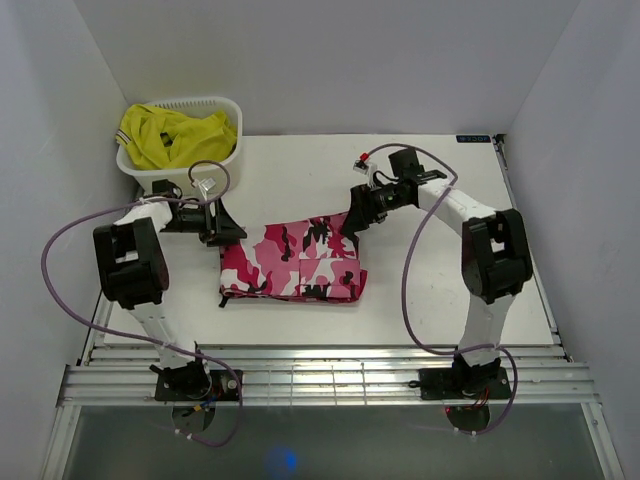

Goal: Fold and stack the trousers
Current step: Fold the trousers, then neatly place the folded trousers to the corner

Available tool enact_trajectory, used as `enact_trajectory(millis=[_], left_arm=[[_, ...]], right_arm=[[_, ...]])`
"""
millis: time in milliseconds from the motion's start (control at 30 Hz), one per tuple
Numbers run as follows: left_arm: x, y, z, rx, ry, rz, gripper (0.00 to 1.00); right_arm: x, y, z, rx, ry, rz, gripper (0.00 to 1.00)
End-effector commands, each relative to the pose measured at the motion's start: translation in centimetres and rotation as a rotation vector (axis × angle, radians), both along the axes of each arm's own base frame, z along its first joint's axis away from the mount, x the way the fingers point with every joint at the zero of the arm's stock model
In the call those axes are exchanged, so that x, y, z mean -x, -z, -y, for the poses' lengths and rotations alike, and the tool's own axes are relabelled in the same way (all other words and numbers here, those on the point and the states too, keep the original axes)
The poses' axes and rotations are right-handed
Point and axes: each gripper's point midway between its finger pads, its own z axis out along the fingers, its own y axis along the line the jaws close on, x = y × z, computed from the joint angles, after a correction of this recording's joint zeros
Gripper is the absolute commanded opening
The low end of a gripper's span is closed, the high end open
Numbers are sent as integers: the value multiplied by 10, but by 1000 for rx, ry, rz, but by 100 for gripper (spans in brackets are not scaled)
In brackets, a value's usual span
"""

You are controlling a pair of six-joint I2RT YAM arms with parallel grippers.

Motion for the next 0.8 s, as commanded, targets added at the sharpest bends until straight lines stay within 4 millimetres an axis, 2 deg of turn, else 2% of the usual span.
enact_trajectory(millis=[0,33,100,133,167,200,233,267,300,333,367,400,467,500,567,600,633,667,700,733,767], left_arm=[[34,-42,-7,-62,72,121,74],[38,-45,-10,-67,55,123,75],[36,-63,-25,-95,-18,154,77],[35,-68,-31,-112,-47,160,80],[33,-81,-37,-133,-84,188,81],[29,-88,-48,-138,-150,179,81],[28,-95,-53,-149,-179,190,84],[29,-105,-58,-187,-211,218,86],[28,-110,-62,-214,-235,238,86],[29,-115,-64,-228,-259,238,88],[32,-121,-67,-265,-280,263,89],[33,-124,-68,-279,-292,268,89],[37,-126,-70,-306,-311,265,90],[41,-128,-70,-312,-314,262,90],[45,-126,-71,-333,-312,254,90],[47,-124,-71,-339,-313,248,90],[47,-124,-72,-344,-313,247,90],[48,-124,-72,-348,-309,252,90],[49,-123,-72,-349,-308,247,90],[49,-122,-72,-347,-308,240,90],[50,-120,-71,-344,-305,238,90]], right_arm=[[40,-42,-13,19,-118,167,91],[49,-34,-24,89,-145,224,91],[55,-34,-38,165,-160,317,91],[61,-27,-52,244,-167,379,91],[61,-31,-63,258,-161,412,91],[73,-25,-80,276,-194,424,92],[71,-20,-85,324,-178,439,93],[70,-26,-99,329,-177,462,94],[73,-5,-104,386,-196,438,94],[76,5,-113,443,-201,470,94],[73,24,-123,489,-212,464,94],[77,36,-123,541,-228,454,94],[68,59,-117,641,-218,431,94],[64,80,-108,701,-227,417,93],[52,97,-85,786,-215,444,93],[43,103,-68,812,-211,444,93],[49,121,-45,855,-223,416,94],[46,116,-31,860,-209,418,94],[39,119,-7,870,-183,386,95],[48,131,19,902,-213,360,96],[44,119,32,893,-197,381,96]])
